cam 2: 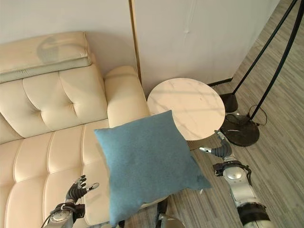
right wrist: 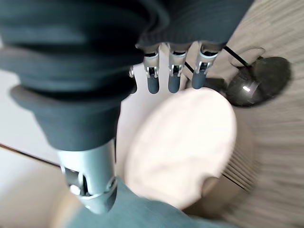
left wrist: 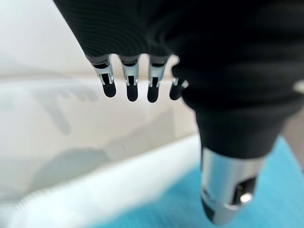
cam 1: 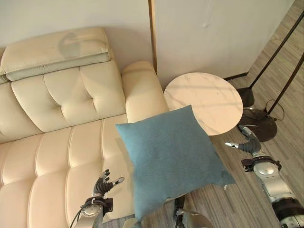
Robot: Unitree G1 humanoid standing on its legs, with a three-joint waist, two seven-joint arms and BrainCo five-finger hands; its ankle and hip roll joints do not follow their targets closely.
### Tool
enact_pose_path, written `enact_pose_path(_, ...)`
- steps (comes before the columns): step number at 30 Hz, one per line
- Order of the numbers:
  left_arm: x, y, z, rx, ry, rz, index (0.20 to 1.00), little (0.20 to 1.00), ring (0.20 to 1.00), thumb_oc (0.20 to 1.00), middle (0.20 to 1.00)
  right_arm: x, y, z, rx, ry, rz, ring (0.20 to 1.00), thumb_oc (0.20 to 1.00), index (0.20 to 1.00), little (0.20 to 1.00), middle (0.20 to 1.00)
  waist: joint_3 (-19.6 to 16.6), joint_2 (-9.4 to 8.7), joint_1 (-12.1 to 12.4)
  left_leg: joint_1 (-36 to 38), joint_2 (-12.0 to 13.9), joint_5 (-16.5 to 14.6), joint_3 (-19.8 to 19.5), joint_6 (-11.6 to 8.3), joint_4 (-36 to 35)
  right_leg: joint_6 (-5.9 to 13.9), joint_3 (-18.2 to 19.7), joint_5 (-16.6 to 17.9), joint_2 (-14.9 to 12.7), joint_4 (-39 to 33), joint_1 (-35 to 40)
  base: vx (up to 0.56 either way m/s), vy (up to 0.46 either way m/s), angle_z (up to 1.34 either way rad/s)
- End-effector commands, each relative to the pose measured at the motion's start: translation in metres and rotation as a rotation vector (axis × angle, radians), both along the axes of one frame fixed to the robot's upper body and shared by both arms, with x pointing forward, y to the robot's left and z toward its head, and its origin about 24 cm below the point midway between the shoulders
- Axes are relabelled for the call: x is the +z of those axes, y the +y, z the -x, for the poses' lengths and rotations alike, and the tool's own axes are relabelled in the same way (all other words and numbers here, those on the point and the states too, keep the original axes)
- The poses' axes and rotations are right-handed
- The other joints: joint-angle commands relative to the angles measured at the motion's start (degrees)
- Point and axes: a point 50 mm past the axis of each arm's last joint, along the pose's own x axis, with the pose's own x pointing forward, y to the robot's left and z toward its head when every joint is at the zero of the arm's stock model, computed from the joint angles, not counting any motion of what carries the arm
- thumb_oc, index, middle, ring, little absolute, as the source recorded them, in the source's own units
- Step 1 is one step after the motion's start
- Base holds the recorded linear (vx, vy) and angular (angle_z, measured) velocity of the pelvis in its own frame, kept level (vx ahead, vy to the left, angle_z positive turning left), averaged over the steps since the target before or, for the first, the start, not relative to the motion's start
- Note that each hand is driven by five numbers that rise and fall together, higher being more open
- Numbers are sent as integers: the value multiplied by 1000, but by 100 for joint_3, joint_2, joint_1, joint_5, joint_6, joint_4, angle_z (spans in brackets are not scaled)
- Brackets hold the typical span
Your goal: Pick up all the scattered cushions and arrange them neatly on the sofa.
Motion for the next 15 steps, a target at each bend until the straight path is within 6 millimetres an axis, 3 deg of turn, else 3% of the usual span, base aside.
enact_pose_path(1,15,11,-14,-10,-77,-38,1000,1000,1000,1000,1000,-6,12,0,24,0,-69,1000,1000,1000,1000,1000,-87,-167,-23,102,-173,-729,-4,-104,-2,696,146,-251,-447,44,145,16,-66,21)
enact_pose_path(4,22,-7,-37,-62,-115,-21,1000,1000,1000,1000,1000,-22,42,-9,49,43,-173,1000,1000,1000,1000,1000,49,-221,26,-63,-208,-672,-95,-94,-44,665,91,-219,-406,34,53,-26,-66,5)
enact_pose_path(5,22,-7,-37,-62,-115,-21,1000,1000,1000,1000,1000,-22,42,-9,49,43,-173,1000,1000,1000,1000,1000,50,-221,23,-65,-209,-671,-96,-94,-43,665,90,-219,-407,34,52,-84,-22,10)
enact_pose_path(6,28,-27,-54,-87,-148,16,1000,1000,1000,1000,1000,-27,68,-18,86,53,-234,1000,1000,1000,1000,1000,142,-233,34,-189,-239,-620,-139,-88,-95,658,92,-185,-387,27,-66,-96,-11,20)
enact_pose_path(10,55,-73,-94,-128,-260,106,1000,1000,1000,1000,1000,-14,135,-42,207,5,-381,1000,1000,1000,1000,1000,390,-264,62,-470,-332,-503,-342,-82,-183,676,137,-50,-347,12,-353,-119,7,8)
enact_pose_path(11,65,-83,-103,-133,-300,135,1000,1000,1000,1000,1000,-6,148,-48,236,-23,-418,325,325,325,325,325,434,-267,61,-514,-357,-472,-384,-90,-211,697,126,-10,-354,-8,-391,-71,33,4)
enact_pose_path(12,72,-89,-109,-129,-329,164,200,200,200,200,200,1,157,-51,257,-50,-445,200,200,200,200,200,452,-264,58,-527,-372,-439,-394,-101,-256,711,115,9,-360,-33,-404,-57,59,8)
enact_pose_path(13,89,-96,-118,-107,-402,226,200,200,200,200,200,16,170,-55,298,-110,-508,200,200,200,200,200,496,-270,56,-539,-397,-395,-417,-113,-342,743,113,50,-376,-82,-416,-31,49,8)
enact_pose_path(15,96,-99,-119,-111,-432,252,200,200,200,200,200,23,174,-55,323,-141,-534,200,200,200,200,200,505,-270,47,-523,-413,-376,-415,-113,-386,756,113,62,-385,-105,-402,-14,55,5)
